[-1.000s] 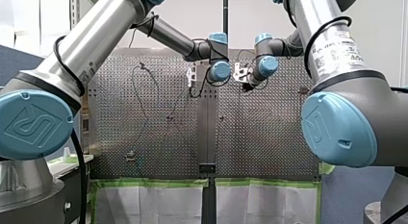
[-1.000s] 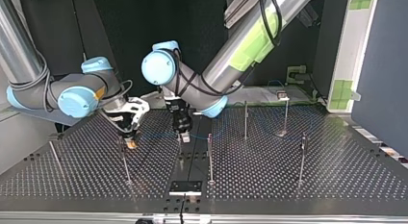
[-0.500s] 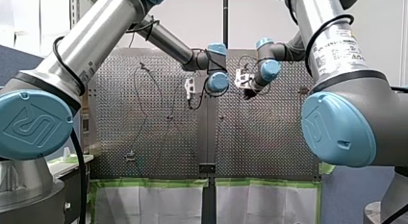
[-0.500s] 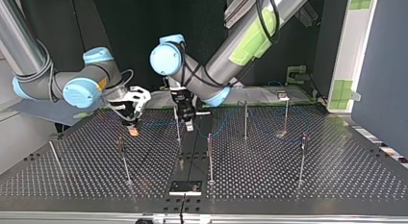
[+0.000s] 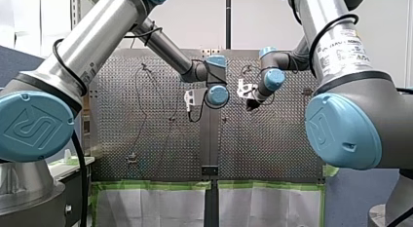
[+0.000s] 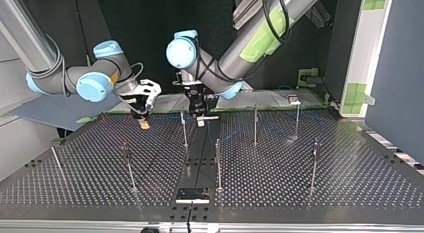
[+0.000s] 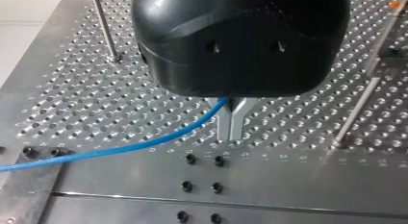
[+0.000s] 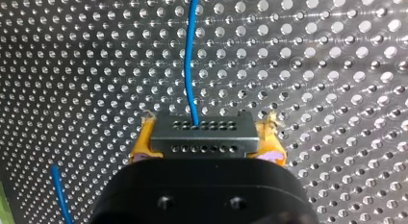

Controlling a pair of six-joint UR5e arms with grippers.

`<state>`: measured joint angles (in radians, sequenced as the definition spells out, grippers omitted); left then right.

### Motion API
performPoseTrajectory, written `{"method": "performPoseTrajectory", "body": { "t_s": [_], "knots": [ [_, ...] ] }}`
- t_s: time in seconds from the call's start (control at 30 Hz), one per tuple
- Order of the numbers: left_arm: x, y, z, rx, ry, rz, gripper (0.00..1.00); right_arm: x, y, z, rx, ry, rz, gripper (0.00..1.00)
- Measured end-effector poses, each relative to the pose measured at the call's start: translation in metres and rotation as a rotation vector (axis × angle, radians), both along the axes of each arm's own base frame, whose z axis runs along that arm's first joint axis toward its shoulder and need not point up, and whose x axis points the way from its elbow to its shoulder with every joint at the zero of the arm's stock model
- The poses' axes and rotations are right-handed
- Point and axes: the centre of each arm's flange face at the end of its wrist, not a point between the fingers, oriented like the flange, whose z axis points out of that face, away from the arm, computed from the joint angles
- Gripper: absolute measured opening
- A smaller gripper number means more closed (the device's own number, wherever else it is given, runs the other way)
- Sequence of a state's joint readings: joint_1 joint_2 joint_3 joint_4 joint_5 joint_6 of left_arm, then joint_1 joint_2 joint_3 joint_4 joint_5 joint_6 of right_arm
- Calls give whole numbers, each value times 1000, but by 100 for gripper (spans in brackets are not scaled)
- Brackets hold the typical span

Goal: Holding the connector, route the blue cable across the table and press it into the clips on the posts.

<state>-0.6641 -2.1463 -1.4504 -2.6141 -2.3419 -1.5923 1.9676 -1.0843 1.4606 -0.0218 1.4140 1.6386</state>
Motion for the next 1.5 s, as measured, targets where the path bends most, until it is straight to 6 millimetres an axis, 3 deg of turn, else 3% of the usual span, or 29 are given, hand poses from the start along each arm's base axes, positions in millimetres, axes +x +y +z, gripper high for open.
{"method": "performPoseTrajectory", "body": {
  "t_s": [0.63, 0.87, 1.1, 1.23, 1.5],
  "knots": [
    [-26, 11, -61, 11, 15, -130, 0, 3, 11, -14, 23, -9, 87, 0],
    [-42, 20, -115, 52, 102, -177, 0, 3, 11, -19, 25, -23, 91, 0],
    [-41, 21, -151, 68, 157, -190, 0, 5, 7, -43, 45, -34, 103, 0],
    [-33, 19, -156, 76, 173, -188, 0, 4, 5, -48, 51, -32, 101, 0],
    [-14, 9, -139, 63, 155, -196, 0, 0, 0, -51, 44, -40, 92, 0]
  ]
}}
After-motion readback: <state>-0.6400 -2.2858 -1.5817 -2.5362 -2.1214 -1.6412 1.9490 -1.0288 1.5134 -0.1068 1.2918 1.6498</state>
